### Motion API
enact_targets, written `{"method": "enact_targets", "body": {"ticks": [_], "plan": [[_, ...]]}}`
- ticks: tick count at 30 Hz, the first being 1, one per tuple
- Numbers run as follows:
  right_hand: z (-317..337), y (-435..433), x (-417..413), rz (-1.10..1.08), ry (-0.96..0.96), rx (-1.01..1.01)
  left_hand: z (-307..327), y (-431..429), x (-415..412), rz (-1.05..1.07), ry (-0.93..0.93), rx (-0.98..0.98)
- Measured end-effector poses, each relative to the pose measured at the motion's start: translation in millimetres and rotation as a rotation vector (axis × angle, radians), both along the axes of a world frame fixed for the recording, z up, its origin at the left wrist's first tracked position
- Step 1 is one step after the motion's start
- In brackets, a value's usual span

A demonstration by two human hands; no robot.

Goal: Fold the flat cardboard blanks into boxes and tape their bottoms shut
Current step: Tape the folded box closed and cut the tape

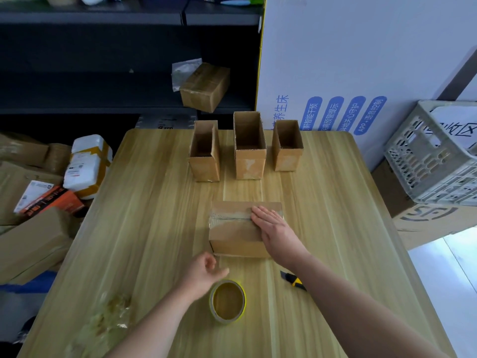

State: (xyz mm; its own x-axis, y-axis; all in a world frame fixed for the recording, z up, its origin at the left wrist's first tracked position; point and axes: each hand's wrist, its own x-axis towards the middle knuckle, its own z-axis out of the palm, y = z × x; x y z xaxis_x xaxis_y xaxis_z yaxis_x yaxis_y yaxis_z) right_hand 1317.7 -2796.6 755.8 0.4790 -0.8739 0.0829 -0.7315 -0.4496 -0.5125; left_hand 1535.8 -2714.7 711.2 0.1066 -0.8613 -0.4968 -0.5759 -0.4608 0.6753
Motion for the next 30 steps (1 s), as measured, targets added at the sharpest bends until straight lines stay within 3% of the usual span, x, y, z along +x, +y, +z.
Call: {"method": "enact_targets", "body": {"ticks": [6,9,13,19,25,30], "plan": [[-6,-1,-1,-0.001,-0.038,0.022,-30,8,-11,-0.311,-0.32,0.083],[-7,-3,-2,-0.001,-0.035,0.049,-32,12,-9,-0.283,-0.299,0.029],[-2,-6,-2,0.0,-0.045,0.094,-4,7,-1,-0.132,-0.061,-0.08],[1,-9,-1,-0.007,-0.065,0.165,75,-27,0,0.31,0.356,-0.404],[9,-9,2,-0.142,-0.271,0.334,87,-61,-19,0.455,0.401,-0.435],[28,-15,-1,-0.169,-0.529,0.652,82,-68,-33,0.48,0.208,-0.498]]}}
